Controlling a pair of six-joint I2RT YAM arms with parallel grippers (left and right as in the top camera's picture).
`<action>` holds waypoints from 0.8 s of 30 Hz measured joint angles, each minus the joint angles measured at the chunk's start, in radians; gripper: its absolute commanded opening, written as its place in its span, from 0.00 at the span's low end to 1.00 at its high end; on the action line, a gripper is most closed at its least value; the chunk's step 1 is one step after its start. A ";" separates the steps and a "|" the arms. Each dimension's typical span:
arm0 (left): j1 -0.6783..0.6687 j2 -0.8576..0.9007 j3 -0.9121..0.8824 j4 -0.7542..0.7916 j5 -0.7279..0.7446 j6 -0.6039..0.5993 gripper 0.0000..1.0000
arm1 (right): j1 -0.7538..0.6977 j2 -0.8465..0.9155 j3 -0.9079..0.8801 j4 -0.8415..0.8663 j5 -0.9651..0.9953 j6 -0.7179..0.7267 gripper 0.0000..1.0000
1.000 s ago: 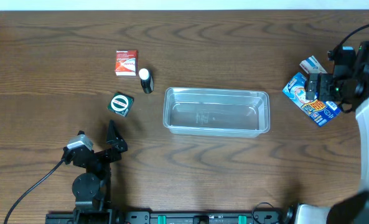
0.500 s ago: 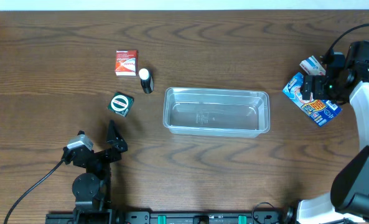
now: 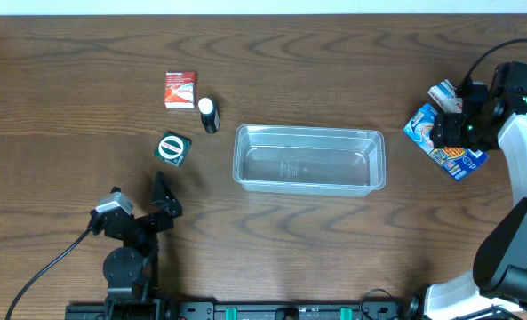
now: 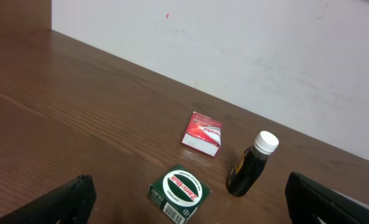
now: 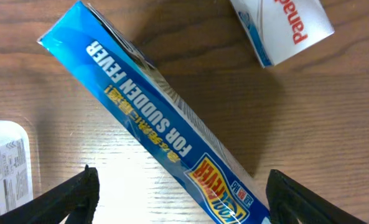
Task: Pack container
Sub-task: 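Reach right gripper to the blue fever-patch box and grasp it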
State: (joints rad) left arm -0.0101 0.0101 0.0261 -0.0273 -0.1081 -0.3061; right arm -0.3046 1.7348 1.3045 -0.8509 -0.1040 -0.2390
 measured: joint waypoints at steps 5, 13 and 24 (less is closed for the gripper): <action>0.000 0.000 0.000 0.000 0.000 0.000 0.98 | 0.000 0.003 0.000 -0.021 0.000 -0.004 0.69; 0.000 0.000 0.000 0.000 0.000 0.000 0.98 | 0.000 0.010 -0.003 -0.024 0.000 0.015 0.57; 0.000 0.000 0.000 0.000 0.000 0.000 0.98 | 0.000 0.010 -0.057 0.059 -0.004 0.027 0.24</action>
State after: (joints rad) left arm -0.0101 0.0101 0.0261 -0.0273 -0.1081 -0.3061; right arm -0.3046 1.7443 1.2476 -0.7918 -0.1078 -0.2119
